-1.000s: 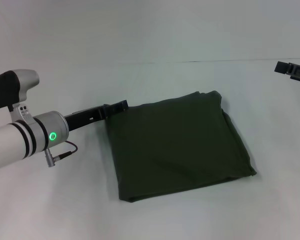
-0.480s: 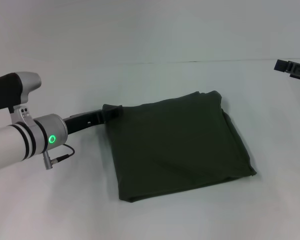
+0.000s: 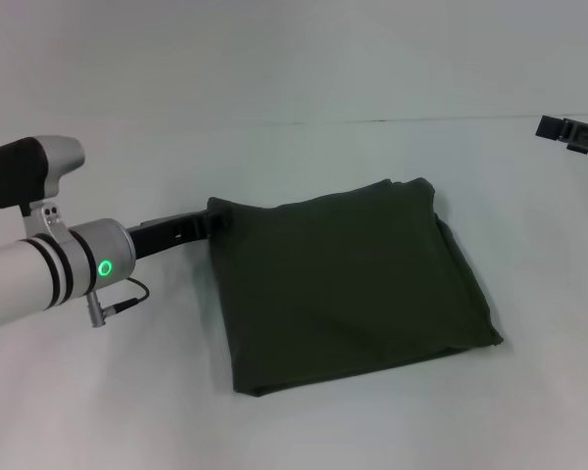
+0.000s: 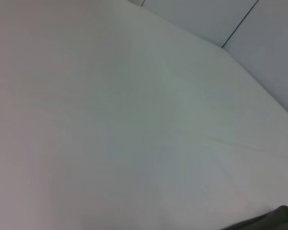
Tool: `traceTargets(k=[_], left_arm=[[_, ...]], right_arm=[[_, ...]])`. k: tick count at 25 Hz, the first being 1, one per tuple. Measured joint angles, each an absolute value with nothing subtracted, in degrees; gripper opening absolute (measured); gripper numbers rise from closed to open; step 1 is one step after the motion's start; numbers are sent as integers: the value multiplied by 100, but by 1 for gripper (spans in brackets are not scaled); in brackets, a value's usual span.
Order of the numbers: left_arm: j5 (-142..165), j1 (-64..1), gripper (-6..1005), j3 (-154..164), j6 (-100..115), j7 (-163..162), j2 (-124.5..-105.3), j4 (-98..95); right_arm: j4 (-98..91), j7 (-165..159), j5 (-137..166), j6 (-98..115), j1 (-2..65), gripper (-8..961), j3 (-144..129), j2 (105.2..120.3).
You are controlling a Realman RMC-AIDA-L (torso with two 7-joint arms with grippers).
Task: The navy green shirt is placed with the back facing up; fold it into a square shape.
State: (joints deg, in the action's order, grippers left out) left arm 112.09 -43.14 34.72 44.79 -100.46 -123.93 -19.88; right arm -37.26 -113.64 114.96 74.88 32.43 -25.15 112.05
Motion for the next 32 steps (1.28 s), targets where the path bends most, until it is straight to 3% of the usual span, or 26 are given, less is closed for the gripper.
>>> traceTargets(k=[6,11,25,32], left_arm=[[11203,-4398,210,3472,4491,-10103,-12378,-1988],[11181,-4534,48,3472,4497,-10176,-12348,-1991],[11195,-4780,105,3467,4490,-10329,-12264,-2066],[11148,-4496,155,3413,4446,-10318,-12376,-2450]], right_arm=[[-3727,-11344,11496,7488,3244,917,-2522,11205],[-3727,-11297,11474,7482,3243,917,-2523,11205],[-3717,-11278,11469,7479,3212,916,-2523,11213],[-3718,-11275,11498,7481,3241,916,-2555,11214]])
